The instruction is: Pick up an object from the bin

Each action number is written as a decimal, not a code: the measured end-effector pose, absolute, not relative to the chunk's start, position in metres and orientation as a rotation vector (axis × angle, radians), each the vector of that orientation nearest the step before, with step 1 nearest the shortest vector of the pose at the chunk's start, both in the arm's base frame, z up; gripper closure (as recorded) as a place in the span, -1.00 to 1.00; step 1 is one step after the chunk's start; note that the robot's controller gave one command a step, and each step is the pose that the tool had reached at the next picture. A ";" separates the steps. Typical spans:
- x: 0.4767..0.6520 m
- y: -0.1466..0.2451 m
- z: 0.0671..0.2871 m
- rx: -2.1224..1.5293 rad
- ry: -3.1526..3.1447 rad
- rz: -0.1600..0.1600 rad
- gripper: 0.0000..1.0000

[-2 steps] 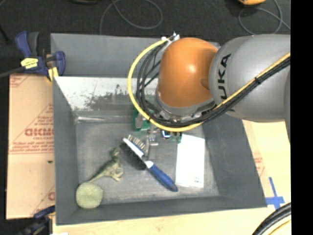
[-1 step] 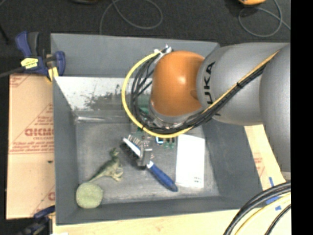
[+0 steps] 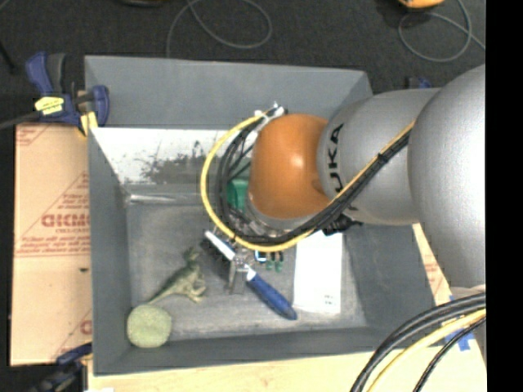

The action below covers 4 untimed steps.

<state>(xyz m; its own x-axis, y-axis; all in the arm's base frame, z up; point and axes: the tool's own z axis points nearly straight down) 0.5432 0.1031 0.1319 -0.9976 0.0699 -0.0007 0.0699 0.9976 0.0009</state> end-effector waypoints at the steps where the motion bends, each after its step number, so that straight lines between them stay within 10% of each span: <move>1: 0.528 0.104 0.083 -0.010 3.127 0.007 1.00; 4: 0.534 0.140 0.117 -0.226 3.129 -0.001 1.00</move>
Offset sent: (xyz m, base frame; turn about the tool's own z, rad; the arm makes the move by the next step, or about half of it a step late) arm 0.0000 0.0000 0.0000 0.0000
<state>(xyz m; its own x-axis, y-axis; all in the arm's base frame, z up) 0.5344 0.1398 0.1172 -0.9896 -0.1437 -0.0039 -0.1437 0.9896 -0.0009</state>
